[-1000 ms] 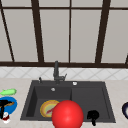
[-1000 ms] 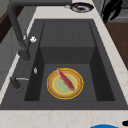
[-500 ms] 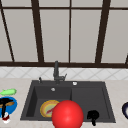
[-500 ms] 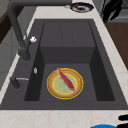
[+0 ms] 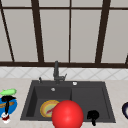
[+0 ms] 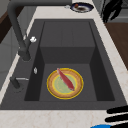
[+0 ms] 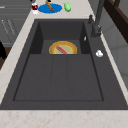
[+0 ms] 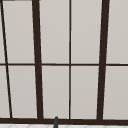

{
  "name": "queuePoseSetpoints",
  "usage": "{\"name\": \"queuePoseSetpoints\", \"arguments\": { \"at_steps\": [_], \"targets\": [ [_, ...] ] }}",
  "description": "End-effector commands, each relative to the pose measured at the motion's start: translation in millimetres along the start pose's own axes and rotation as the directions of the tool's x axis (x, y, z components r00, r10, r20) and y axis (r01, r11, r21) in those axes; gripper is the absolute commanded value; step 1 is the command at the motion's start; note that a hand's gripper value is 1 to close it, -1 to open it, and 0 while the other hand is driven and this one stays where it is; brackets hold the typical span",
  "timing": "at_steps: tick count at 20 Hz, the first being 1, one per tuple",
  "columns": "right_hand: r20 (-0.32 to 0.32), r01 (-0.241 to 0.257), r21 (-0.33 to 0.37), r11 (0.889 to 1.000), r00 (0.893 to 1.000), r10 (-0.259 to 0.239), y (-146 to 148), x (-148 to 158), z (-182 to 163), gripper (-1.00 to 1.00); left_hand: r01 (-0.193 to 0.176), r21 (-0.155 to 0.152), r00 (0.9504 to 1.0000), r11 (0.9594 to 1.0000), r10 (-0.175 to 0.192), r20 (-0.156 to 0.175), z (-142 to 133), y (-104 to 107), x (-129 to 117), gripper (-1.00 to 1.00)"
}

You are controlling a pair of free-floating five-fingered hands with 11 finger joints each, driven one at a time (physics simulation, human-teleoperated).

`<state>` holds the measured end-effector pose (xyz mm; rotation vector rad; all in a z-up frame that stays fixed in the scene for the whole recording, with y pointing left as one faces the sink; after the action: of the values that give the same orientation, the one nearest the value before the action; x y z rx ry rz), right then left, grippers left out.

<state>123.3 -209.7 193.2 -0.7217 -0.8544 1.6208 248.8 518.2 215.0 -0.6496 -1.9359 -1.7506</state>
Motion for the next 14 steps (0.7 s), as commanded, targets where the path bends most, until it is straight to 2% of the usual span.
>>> {"name": "queuePoseSetpoints", "arguments": {
  "at_steps": [1,7,9,10,11,12,13,14],
  "targets": [
    [0.000,0.000,0.000,1.000,1.000,0.000,0,0,0,0.00,-0.010,0.024,0.9992,0.9997,0.011,-0.039,-9,3,-5,-1.00],
    [0.000,0.000,0.000,1.000,1.000,0.000,0,0,0,0.00,0.007,0.044,0.9976,0.9990,-0.004,-0.070,-19,11,-18,-1.00],
    [0.000,0.000,0.000,1.000,1.000,0.000,0,0,0,0.00,-0.003,0.046,0.9976,0.9989,0.006,-0.068,-18,17,-24,-1.00],
    [0.000,0.000,0.000,1.000,1.000,0.000,0,0,0,0.00,0.006,0.050,0.9972,0.9987,-0.002,-0.074,-22,14,-21,-1.00],
    [0.000,0.000,0.000,1.000,1.000,0.000,0,0,0,0.00,0.009,0.048,0.9973,0.9988,-0.006,-0.073,-25,12,-19,-1.00],
    [0.000,0.000,0.000,1.000,1.000,0.000,0,0,0,0.00,0.007,0.023,0.9991,0.9997,-0.006,-0.042,-22,14,-19,-1.00],
    [0.000,0.000,0.000,1.000,1.000,0.000,0,0,0,0.00,0.007,0.033,0.9985,0.9994,-0.005,-0.055,-21,14,-21,-1.00],
    [0.000,0.000,0.000,1.000,1.000,0.000,0,0,0,0.00,0.007,0.032,0.9985,0.9995,-0.005,-0.055,-21,16,-24,-1.00]
  ]
}}
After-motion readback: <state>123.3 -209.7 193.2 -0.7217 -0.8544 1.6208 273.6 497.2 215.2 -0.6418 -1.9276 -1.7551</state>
